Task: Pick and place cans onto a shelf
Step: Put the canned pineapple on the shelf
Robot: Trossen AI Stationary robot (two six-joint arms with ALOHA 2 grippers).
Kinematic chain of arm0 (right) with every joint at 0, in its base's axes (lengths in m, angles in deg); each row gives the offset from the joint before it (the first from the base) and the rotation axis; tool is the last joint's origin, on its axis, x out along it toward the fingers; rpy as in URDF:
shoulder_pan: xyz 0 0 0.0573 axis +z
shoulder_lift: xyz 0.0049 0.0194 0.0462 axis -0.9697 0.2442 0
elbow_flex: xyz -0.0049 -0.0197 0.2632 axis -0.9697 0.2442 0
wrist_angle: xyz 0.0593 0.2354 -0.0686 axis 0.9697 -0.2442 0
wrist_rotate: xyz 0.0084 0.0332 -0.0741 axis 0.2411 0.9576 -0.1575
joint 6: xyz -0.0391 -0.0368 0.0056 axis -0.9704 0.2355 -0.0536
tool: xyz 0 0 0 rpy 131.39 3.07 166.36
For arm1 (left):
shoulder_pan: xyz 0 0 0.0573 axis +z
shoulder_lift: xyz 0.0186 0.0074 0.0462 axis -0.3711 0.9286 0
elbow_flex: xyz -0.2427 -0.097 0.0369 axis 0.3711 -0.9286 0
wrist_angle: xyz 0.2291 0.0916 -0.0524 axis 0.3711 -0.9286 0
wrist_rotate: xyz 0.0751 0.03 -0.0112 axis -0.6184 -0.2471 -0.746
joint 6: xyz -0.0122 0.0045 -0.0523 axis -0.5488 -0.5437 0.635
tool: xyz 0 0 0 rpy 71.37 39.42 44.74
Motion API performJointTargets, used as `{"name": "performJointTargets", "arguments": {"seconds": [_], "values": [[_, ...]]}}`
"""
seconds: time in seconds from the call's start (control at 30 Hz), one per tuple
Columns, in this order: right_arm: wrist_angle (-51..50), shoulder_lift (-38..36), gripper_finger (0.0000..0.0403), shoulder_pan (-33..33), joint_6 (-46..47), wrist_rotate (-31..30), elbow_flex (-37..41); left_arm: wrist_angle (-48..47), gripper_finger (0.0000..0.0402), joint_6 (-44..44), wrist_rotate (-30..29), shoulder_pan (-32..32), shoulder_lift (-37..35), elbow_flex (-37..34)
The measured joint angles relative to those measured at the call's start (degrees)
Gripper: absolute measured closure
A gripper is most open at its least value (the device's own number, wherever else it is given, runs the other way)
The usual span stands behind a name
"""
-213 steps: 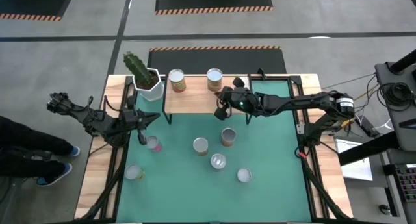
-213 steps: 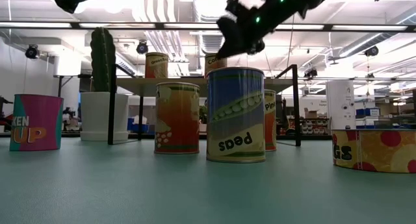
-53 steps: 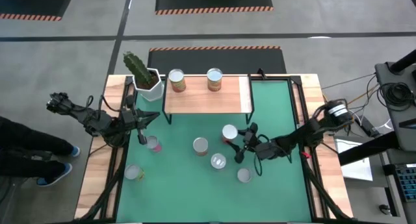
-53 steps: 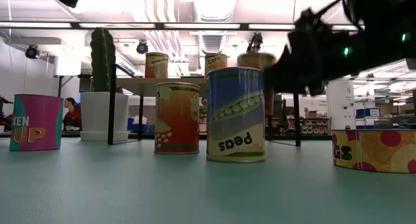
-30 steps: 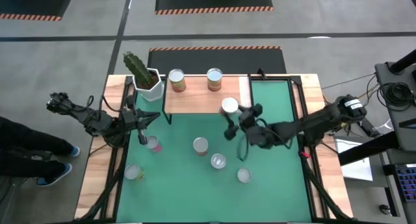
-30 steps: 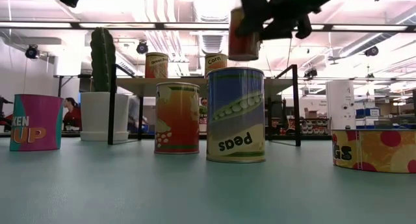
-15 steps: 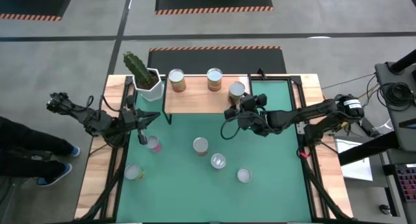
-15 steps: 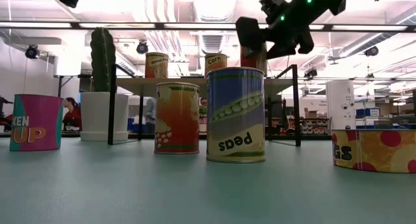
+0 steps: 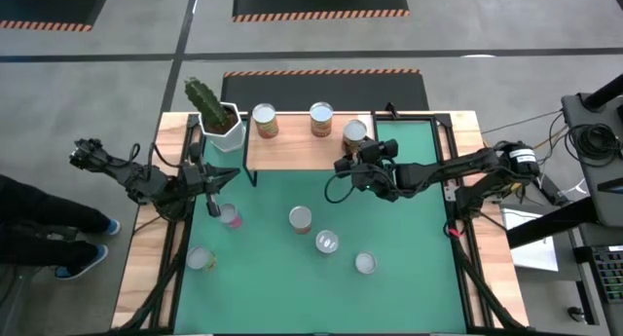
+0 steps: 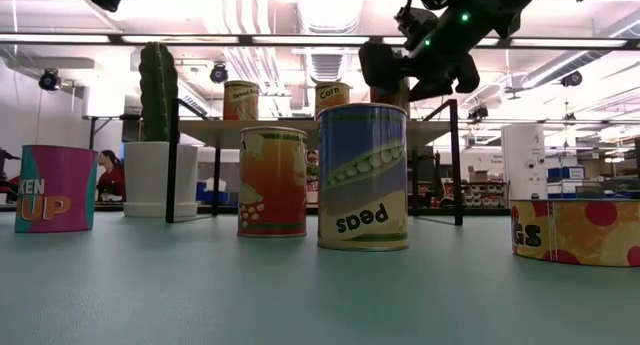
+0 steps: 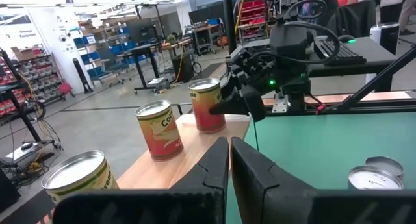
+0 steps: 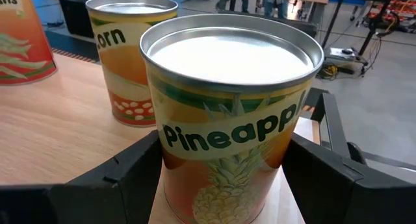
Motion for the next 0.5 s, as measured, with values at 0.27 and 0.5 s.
{"name": "performJointTargets", "arguments": {"seconds": [0.27,0.5], "values": [[0.1,0.2,0.0091,-0.4,0.0,0.3,0.0,0.0,0.0402,0.0,0.0,0.0,0.0,0.0],[0.4,-0.9,0.0075,-0.3,-0.5,0.5,0.0,0.0,0.0402,0.0,0.0,0.0,0.0,0.0]]}}
